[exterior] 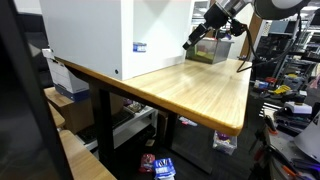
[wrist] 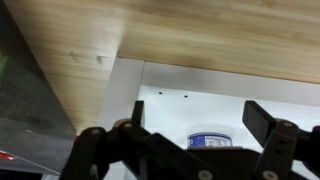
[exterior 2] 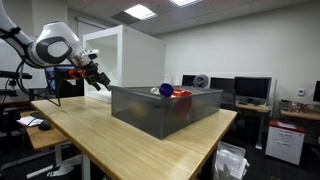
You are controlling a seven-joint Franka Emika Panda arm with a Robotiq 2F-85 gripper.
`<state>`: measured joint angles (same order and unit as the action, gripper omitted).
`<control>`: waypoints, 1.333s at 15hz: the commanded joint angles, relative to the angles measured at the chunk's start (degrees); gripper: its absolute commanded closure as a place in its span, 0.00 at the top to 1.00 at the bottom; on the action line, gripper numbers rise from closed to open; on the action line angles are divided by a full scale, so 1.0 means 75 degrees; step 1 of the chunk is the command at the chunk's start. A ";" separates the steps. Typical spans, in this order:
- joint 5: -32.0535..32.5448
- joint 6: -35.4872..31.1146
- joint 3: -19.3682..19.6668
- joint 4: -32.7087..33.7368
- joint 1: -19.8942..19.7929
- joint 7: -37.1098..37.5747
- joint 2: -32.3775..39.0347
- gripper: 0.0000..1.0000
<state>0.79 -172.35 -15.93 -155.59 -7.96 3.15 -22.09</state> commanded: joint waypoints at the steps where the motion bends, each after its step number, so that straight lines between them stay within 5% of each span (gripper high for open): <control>1: 0.0126 -0.0101 0.0299 -0.0094 0.0357 0.0245 -0.0110 1.00; 20: 0.0263 0.0015 0.0415 0.0005 0.0343 0.0171 0.0011 1.00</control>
<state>1.06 -172.31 -14.27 -155.58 -6.50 3.29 -22.08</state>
